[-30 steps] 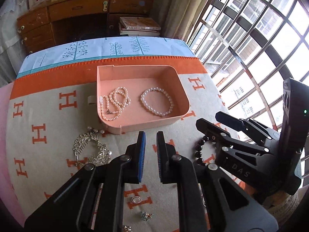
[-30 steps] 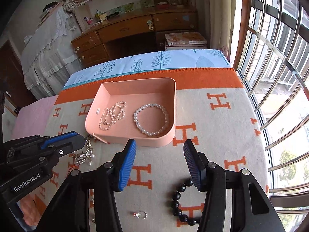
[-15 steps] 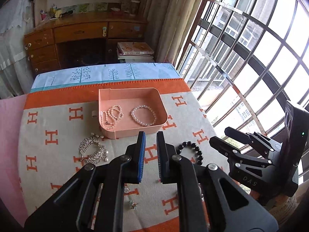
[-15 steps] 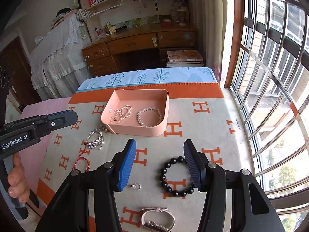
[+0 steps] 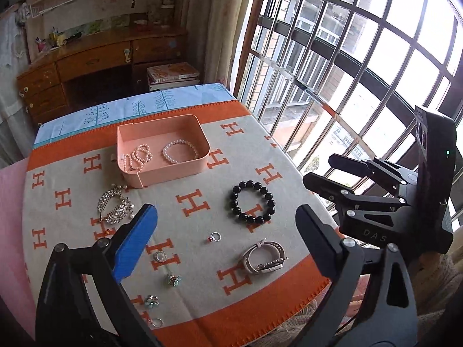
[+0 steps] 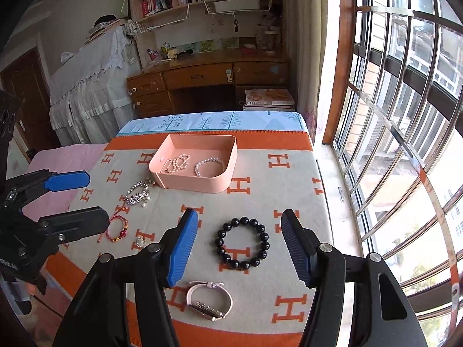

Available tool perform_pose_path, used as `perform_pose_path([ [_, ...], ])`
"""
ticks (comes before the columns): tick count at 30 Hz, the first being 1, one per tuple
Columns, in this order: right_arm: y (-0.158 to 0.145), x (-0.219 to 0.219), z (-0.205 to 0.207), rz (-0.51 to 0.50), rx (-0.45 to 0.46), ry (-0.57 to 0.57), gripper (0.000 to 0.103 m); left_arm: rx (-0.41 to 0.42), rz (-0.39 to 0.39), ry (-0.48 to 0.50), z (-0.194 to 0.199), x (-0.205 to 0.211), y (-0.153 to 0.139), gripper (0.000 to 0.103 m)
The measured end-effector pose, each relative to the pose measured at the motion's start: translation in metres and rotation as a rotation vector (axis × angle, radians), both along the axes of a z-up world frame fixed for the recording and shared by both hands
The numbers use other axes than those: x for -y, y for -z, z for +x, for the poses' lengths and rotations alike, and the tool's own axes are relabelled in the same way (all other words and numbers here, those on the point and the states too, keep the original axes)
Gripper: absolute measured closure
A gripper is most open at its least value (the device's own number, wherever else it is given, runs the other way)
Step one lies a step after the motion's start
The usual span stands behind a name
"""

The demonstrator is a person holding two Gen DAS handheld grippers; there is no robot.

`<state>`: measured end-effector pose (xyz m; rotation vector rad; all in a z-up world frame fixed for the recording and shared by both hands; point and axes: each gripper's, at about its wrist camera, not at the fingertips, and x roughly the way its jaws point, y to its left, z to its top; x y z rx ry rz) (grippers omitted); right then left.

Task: Organize jewelry
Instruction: 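Move both open grippers toward the white-strap watch and black bead bracelet, then grasp the white-strap watch with the left gripper while the right grasps the black bead bracelet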

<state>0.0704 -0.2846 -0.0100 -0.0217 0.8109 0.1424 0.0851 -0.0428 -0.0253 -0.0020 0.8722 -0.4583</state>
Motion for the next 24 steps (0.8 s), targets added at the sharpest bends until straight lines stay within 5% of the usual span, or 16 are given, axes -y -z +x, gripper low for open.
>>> perform_pose_path([
  [8, 0.034, 0.023, -0.011, 0.018, -0.068, 0.002, 0.042, -0.052, 0.037, -0.001, -0.019, 0.018, 0.031, 0.009],
  [18, 0.099, 0.045, 0.015, 0.05, -0.205, 0.01, 0.042, -0.231, 0.128, 0.082, -0.013, 0.053, 0.119, 0.027],
  [24, 0.138, 0.046, 0.046, 0.064, -0.273, 0.009, 0.047, -0.257, 0.197, 0.144, -0.002, 0.076, 0.155, 0.043],
])
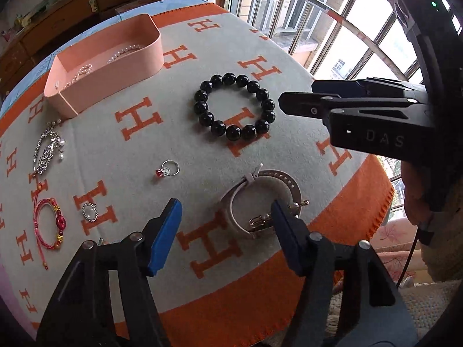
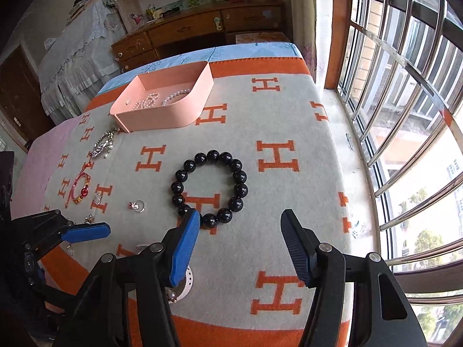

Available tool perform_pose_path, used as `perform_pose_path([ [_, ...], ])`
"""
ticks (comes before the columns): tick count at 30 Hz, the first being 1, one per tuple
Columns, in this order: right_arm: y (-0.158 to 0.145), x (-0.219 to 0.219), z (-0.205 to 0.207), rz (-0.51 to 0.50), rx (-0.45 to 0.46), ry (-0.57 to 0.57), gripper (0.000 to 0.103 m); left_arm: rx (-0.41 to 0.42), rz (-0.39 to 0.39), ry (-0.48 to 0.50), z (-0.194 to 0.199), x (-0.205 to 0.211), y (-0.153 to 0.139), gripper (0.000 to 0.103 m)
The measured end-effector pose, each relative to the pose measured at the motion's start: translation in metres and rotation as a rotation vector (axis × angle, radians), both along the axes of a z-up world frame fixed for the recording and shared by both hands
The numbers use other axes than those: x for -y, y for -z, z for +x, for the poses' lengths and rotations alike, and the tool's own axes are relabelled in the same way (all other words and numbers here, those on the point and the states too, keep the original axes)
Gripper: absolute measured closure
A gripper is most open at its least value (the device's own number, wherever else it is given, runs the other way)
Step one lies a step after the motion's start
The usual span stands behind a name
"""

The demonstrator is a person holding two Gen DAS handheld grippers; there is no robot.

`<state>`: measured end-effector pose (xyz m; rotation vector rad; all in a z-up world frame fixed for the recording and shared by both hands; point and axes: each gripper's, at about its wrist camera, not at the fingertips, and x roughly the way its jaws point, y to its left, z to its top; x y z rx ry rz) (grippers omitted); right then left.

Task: Organize jewelry
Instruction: 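Grasp the white-strap watch with the left gripper while the right grasps the black bead bracelet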

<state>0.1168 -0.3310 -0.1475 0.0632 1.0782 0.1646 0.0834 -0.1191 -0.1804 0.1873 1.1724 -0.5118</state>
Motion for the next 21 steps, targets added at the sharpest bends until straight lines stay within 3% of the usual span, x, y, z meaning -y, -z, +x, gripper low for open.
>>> perform_pose_path([
  [6, 0.036, -0.013, 0.039, -0.012, -0.05, -0.015, 0.066, -0.003, 0.03, 0.043, 0.015, 0.014, 0.011, 0.056],
  [9, 0.046, -0.021, 0.054, -0.036, -0.051, -0.036, 0.07, -0.022, 0.056, 0.074, 0.019, 0.023, 0.017, 0.074],
  [14, 0.051, -0.036, 0.069, -0.109, -0.02, -0.069, 0.073, -0.021, 0.092, 0.115, 0.021, 0.034, 0.022, 0.08],
  [17, 0.052, -0.04, 0.072, -0.142, 0.004, -0.073, 0.086, -0.001, 0.117, 0.124, 0.02, 0.039, 0.022, 0.092],
  [21, 0.052, -0.044, 0.075, -0.156, 0.021, -0.075, 0.088, 0.004, 0.102, 0.099, 0.022, 0.037, 0.02, 0.1],
])
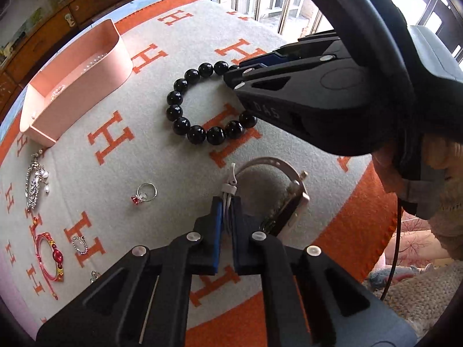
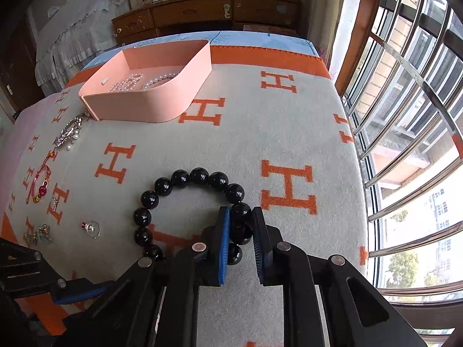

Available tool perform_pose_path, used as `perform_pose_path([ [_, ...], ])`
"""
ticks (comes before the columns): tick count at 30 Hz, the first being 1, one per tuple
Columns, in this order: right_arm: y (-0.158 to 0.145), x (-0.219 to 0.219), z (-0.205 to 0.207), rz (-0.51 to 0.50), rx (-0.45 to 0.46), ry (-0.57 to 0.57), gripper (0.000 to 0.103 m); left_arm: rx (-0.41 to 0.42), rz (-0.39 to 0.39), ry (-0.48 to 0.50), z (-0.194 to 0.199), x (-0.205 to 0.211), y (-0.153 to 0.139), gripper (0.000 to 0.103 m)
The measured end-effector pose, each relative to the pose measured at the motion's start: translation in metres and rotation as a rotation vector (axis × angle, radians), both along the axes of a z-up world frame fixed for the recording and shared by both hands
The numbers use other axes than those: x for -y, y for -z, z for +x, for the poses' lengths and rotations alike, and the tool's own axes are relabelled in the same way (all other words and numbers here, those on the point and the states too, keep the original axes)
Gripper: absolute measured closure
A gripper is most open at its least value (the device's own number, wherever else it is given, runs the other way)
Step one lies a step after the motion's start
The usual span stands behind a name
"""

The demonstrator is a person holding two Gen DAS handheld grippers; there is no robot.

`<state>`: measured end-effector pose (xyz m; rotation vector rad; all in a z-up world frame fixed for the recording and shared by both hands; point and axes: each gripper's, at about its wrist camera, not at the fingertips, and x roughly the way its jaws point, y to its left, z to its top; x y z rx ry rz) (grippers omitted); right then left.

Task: Organize jewelry
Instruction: 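Grasp the white-strap watch with the left gripper while the right grasps the black bead bracelet, then carry the watch and bead bracelet into the pink tray and open both grippers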

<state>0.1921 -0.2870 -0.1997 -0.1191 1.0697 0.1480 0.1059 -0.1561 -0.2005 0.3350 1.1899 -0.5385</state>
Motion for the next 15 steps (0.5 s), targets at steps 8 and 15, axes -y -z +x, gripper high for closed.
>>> perform_pose_path([
  [8, -0.045, 0.003, -0.017, 0.066, 0.099, 0.003, 0.088, 0.08, -0.039, -0.095, 0.007, -0.027, -0.036, 0.1],
  [15, -0.11, -0.018, -0.017, 0.088, 0.219, -0.018, 0.089, 0.197, -0.07, -0.227, 0.028, -0.084, -0.103, 0.1],
])
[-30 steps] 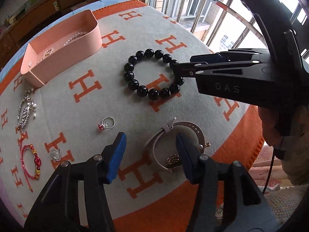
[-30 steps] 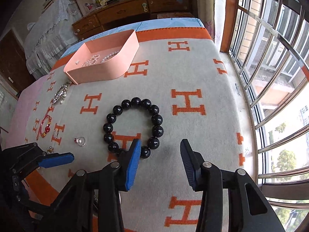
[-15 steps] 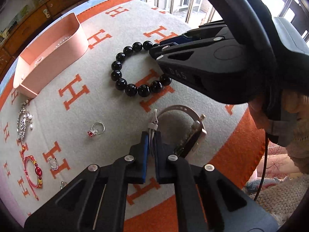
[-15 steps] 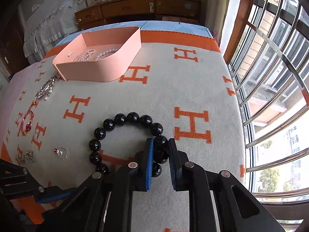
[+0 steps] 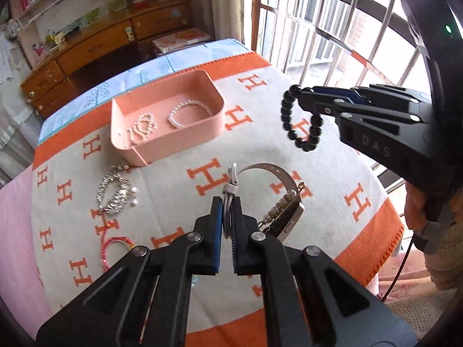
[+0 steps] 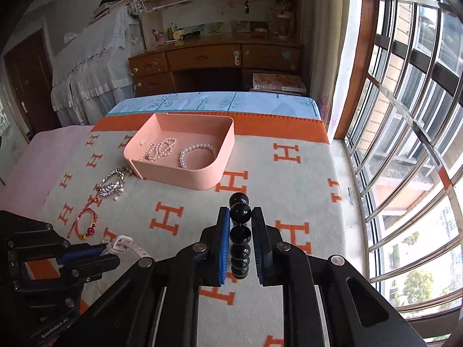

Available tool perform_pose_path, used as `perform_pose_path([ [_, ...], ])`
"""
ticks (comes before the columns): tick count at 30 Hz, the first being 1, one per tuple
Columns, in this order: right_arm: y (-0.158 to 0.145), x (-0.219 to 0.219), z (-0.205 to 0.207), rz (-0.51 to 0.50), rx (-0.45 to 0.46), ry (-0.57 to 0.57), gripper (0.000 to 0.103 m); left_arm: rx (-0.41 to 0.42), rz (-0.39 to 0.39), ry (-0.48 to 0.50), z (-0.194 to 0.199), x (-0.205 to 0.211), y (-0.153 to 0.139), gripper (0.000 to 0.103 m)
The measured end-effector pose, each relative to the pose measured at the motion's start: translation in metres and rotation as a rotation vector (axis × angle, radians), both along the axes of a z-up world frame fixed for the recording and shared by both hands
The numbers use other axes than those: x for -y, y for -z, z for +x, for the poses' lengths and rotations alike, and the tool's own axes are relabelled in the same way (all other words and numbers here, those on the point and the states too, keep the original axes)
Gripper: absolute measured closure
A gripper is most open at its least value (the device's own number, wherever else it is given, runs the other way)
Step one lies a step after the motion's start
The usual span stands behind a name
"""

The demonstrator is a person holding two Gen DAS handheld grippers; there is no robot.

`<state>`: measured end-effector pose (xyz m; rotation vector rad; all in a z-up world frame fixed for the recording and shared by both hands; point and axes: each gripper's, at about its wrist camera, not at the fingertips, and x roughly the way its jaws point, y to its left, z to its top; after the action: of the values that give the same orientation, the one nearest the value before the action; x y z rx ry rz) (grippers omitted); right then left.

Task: Organize jewelry
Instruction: 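Carry the watch and bead bracelet into the pink tray and open both grippers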

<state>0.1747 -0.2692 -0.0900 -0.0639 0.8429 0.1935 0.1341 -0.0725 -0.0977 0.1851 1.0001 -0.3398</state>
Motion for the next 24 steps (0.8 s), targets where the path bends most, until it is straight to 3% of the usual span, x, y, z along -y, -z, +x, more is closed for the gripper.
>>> perform_pose_path([
  [6, -0.058, -0.027, 0.019, 0.008, 0.083, -0.003, 0.089, 0.073, -0.023, -0.13, 0.039, -0.052, -0.052, 0.1],
  [10, -0.083, -0.048, 0.048, 0.024, 0.1, -0.002, 0.089, 0.082, -0.047, -0.199, 0.081, -0.077, -0.06, 0.1],
  [18, -0.089, -0.091, 0.126, 0.078, 0.064, 0.03, 0.089, 0.018, -0.086, -0.245, 0.153, -0.083, -0.001, 0.1],
  [24, -0.046, -0.1, 0.178, 0.144, -0.039, 0.042, 0.089, -0.012, -0.076, -0.247, 0.181, -0.079, 0.044, 0.099],
])
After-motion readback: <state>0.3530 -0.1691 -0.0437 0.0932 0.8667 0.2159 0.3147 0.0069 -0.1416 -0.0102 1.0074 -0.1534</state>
